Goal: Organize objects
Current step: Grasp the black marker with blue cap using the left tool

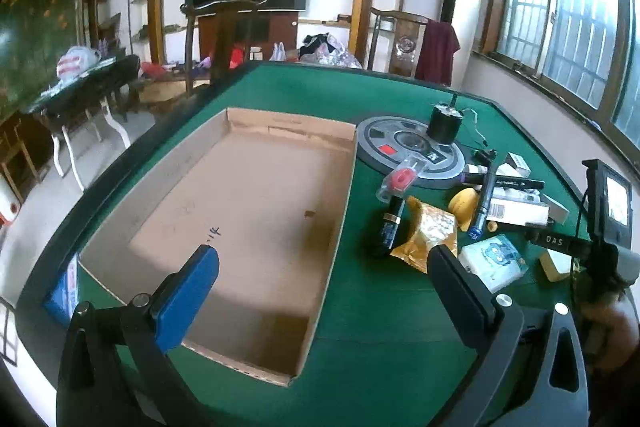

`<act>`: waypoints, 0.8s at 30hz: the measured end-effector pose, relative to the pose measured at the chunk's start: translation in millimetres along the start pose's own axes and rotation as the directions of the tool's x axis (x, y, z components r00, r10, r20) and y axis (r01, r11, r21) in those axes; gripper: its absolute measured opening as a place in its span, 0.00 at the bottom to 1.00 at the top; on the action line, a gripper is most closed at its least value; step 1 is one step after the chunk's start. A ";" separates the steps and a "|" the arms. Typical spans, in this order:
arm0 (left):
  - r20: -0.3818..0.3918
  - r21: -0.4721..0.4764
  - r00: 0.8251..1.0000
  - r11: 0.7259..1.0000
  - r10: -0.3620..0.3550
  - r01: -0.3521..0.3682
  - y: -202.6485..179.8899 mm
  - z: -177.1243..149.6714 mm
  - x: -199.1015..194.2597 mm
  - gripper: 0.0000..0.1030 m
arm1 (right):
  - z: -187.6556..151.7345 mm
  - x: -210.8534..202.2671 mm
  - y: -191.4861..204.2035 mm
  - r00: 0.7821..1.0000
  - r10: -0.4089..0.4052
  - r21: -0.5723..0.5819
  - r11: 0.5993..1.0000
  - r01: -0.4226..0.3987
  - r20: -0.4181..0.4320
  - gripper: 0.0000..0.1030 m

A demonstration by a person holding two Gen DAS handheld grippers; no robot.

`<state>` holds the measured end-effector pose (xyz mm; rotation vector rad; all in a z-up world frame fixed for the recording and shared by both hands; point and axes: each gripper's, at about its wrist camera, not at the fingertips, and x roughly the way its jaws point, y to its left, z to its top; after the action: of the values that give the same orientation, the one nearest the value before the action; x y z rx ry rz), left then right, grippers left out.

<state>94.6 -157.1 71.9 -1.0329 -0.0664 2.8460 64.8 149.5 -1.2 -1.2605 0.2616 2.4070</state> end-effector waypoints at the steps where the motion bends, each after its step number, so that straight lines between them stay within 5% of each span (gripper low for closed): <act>1: -0.001 0.004 1.000 1.000 -0.011 0.011 -2.5 2.4 0.2 0.98 | -0.1 -0.4 -0.1 1.000 0.003 -0.001 1.000 -0.003 -0.007 1.00; 9: -0.043 0.039 0.987 0.987 -0.153 0.155 -24.1 6.8 0.2 0.98 | -6.2 -13.9 -4.8 0.991 0.126 -0.100 0.986 -0.131 -0.052 0.99; 14: -0.022 0.086 0.980 0.976 -0.198 0.199 -47.5 17.7 1.4 0.98 | 9.2 -79.0 -17.4 0.973 0.167 -0.142 0.979 -0.145 0.159 0.99; 16: -0.011 0.111 0.977 0.971 -0.212 0.212 -60.0 27.6 0.5 0.98 | 20.9 -113.7 -32.1 0.917 0.254 -0.117 0.967 -0.228 0.307 1.00; 17: -0.004 0.124 0.977 0.969 -0.213 0.212 -65.1 31.3 0.3 0.98 | 22.4 -131.1 -43.3 0.851 0.332 -0.106 0.942 -0.317 0.406 1.00; 19: 0.019 0.168 0.979 0.966 -0.201 0.195 -78.0 40.2 0.9 0.98 | 24.3 -134.0 -56.1 0.738 0.481 -0.109 0.863 -0.493 0.474 1.00; 20: 0.031 0.203 0.983 0.964 -0.182 0.172 -86.5 44.7 2.8 0.98 | 31.8 -117.8 -53.3 0.756 0.517 -0.097 0.845 -0.527 0.400 1.00; 21: 0.032 0.231 0.985 0.960 -0.167 0.155 -93.0 47.6 5.9 0.98 | 38.3 -99.3 -47.1 0.812 0.494 -0.083 0.865 -0.494 0.312 1.00; 23: 0.015 0.297 0.989 0.945 -0.147 0.136 -109.3 49.9 16.4 0.98 | 44.3 -60.8 -35.1 0.911 0.337 -0.061 0.941 -0.332 0.237 1.00; 24: 0.005 0.319 0.990 0.938 -0.143 0.134 -115.5 48.7 21.4 0.98 | 44.2 -49.4 -32.9 0.932 0.277 -0.063 0.961 -0.270 0.233 1.00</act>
<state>57.6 -40.0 104.9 -0.8818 0.2970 2.6274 71.4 181.2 65.4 -0.9840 0.3502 2.7804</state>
